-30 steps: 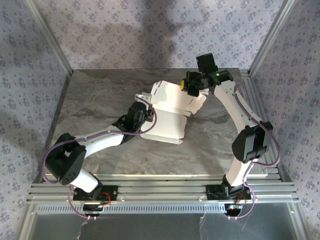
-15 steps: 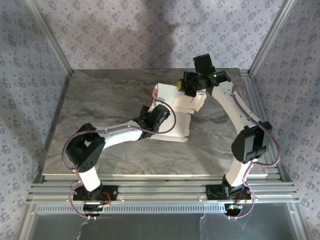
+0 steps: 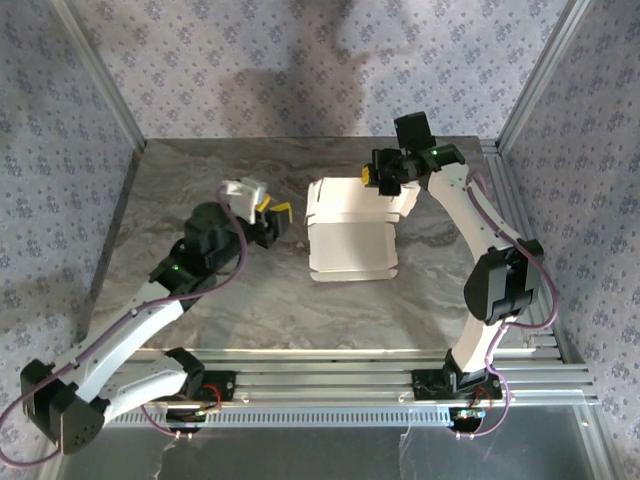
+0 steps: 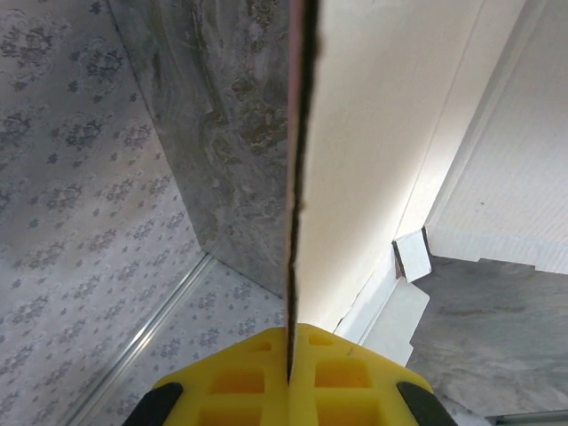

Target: Fold the paper box

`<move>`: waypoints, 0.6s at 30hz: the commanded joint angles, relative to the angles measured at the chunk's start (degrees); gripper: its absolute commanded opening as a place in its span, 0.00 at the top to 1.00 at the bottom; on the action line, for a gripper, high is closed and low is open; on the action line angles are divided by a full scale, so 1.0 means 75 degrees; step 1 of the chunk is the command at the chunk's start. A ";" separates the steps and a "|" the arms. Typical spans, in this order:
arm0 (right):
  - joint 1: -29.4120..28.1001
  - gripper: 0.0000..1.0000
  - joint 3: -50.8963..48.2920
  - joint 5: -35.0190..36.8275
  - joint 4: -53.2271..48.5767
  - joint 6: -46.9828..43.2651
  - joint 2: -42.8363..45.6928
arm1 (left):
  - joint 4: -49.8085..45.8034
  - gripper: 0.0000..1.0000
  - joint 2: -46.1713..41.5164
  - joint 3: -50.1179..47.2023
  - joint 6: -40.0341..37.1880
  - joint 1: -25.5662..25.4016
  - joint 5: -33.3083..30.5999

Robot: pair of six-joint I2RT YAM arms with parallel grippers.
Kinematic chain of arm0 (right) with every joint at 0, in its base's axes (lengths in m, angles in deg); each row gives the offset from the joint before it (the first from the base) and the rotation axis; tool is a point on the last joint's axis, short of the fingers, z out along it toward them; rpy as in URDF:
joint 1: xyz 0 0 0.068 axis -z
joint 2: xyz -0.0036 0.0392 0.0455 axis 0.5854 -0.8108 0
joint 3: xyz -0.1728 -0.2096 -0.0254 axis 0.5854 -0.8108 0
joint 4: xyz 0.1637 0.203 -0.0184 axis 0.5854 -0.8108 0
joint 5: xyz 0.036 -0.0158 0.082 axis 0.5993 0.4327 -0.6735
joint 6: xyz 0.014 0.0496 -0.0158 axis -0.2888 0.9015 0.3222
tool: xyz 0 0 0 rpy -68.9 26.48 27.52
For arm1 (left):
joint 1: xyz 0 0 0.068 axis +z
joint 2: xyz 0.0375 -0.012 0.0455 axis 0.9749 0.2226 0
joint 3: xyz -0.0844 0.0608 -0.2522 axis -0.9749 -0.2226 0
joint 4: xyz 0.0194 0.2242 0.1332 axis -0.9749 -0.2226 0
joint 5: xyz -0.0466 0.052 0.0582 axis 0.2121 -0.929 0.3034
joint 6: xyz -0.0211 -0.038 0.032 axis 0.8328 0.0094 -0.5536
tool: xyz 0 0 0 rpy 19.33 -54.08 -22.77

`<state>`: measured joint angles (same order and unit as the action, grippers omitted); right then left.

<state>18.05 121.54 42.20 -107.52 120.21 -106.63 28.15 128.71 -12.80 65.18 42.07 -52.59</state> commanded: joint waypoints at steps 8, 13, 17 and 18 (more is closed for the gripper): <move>0.0004 1.00 -0.0061 -0.0348 -0.0187 -0.0053 -0.0201 | 0.0970 0.42 0.1934 0.0041 -0.1366 0.0039 0.0965; 0.0005 1.00 -0.0079 -0.0397 -0.0156 0.0064 -0.0173 | 0.1111 0.41 0.2917 0.0573 -0.1939 -0.0442 -0.0053; 0.0004 1.00 -0.0022 -0.0423 -0.0126 0.0123 -0.0184 | 0.1230 0.41 0.3449 0.0742 -0.1890 -0.0585 -0.1409; 0.0004 1.00 -0.0009 -0.0446 -0.0116 0.0126 -0.0184 | 0.1269 0.41 0.3582 0.0767 -0.1824 -0.0600 -0.1710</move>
<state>18.07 120.76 39.93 -107.41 119.91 -107.98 34.51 154.28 -9.32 52.74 37.68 -56.46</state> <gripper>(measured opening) 0.052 0.590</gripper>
